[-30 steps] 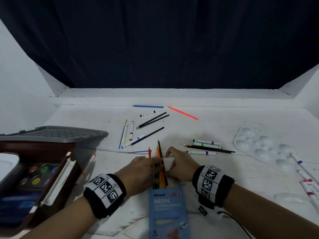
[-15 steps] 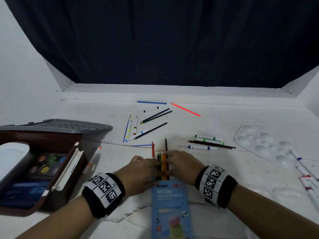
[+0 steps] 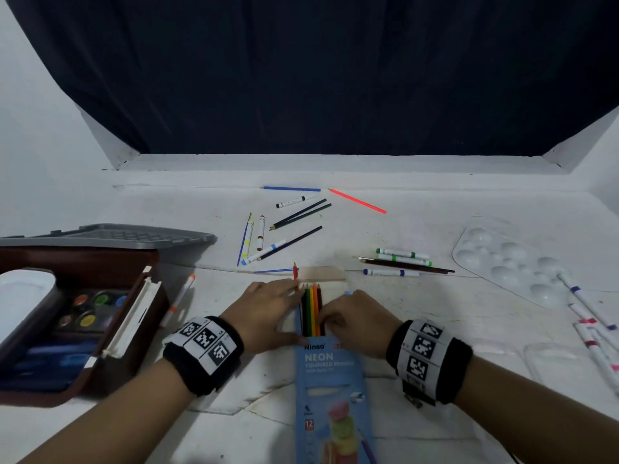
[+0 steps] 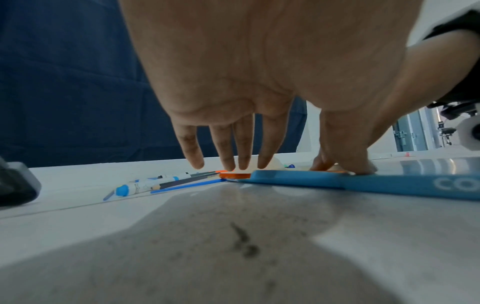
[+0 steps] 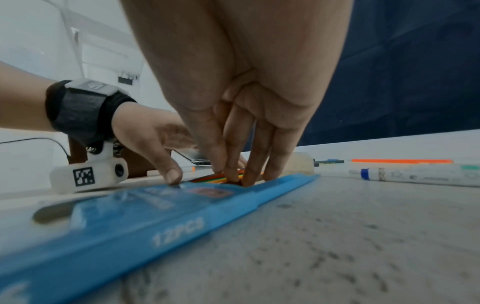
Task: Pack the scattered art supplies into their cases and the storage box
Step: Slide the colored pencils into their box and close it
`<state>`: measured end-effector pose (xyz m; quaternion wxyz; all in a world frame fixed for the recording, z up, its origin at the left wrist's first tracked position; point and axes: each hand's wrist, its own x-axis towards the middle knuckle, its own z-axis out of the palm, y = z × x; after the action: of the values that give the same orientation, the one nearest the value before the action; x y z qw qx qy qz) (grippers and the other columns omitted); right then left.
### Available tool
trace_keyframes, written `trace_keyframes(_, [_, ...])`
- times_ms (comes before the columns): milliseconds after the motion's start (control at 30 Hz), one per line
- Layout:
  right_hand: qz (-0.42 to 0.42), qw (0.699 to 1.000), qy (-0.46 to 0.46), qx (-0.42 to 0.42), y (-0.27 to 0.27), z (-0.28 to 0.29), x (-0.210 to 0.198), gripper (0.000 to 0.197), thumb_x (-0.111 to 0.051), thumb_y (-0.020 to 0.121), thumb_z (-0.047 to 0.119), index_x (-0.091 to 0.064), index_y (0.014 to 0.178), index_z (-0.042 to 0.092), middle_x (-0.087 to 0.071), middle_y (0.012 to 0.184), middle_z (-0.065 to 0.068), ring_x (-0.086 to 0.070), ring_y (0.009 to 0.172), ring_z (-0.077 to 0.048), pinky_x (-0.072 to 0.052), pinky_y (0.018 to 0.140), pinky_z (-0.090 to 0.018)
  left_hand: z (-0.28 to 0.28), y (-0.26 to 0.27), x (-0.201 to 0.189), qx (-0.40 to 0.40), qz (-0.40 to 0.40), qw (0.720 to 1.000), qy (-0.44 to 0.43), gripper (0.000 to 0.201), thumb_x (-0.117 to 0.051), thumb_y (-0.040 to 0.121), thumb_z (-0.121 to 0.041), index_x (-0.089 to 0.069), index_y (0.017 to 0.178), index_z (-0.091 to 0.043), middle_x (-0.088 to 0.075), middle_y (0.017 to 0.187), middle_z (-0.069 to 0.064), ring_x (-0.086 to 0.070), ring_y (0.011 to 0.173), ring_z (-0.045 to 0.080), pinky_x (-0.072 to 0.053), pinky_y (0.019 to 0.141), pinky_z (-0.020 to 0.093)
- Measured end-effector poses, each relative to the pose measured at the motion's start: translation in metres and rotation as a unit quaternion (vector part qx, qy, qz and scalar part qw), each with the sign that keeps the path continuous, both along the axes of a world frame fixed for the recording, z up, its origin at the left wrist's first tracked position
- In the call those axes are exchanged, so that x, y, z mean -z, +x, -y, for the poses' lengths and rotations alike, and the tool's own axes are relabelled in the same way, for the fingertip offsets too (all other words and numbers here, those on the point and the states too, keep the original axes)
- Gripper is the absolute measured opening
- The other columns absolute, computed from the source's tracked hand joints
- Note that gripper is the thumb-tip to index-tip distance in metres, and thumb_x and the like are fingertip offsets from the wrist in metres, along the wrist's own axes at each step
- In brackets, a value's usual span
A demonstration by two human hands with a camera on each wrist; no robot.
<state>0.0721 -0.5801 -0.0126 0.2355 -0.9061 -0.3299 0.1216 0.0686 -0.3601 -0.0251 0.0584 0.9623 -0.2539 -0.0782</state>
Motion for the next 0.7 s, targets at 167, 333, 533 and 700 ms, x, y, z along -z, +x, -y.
trace_keyframes(167, [-0.016,0.997,0.059,0.051,0.013,0.008,-0.011,0.019,-0.058,0.090,0.013,-0.074,0.101,0.016,-0.071,0.094,0.001,-0.065,0.081,-0.010,-0.054,0.075,-0.025,0.000,0.009,-0.002,0.018,0.001,1.000,-0.014,0.089,-0.054,0.068,-0.082,-0.047,0.138,-0.028,-0.053,0.135,-0.006,-0.050,0.122,0.015,-0.043,0.102,0.033])
trace_keyframes(333, [0.077,0.982,0.043,0.165,0.054,0.042,-0.019,0.019,-0.054,0.089,0.013,-0.072,0.095,0.016,-0.070,0.092,-0.001,-0.064,0.080,-0.017,-0.055,0.075,-0.035,0.000,0.013,-0.002,0.006,0.016,0.999,0.044,0.097,-0.045,0.059,-0.093,-0.052,0.133,-0.030,-0.056,0.134,-0.011,-0.049,0.122,0.015,-0.042,0.101,0.039])
trace_keyframes(533, [0.071,0.964,-0.212,0.147,0.093,0.069,-0.012,0.021,-0.046,0.096,0.012,-0.063,0.108,0.011,-0.056,0.106,-0.008,-0.057,0.096,-0.026,-0.049,0.080,-0.036,0.002,0.011,-0.003,-0.022,0.002,0.999,0.049,0.097,-0.053,0.061,-0.088,-0.047,0.139,-0.031,-0.044,0.146,-0.016,-0.039,0.130,0.012,-0.033,0.105,0.036])
trace_keyframes(700, [0.077,0.956,-0.257,0.119,0.104,0.068,-0.004,0.027,-0.042,0.093,0.002,-0.058,0.113,0.011,-0.055,0.112,-0.008,-0.055,0.103,-0.027,-0.050,0.084,-0.039,0.002,0.010,-0.007,-0.038,-0.014,0.999,0.019,0.098,-0.062,0.061,-0.084,-0.041,0.144,-0.036,-0.040,0.149,-0.019,-0.036,0.133,0.010,-0.030,0.107,0.035])
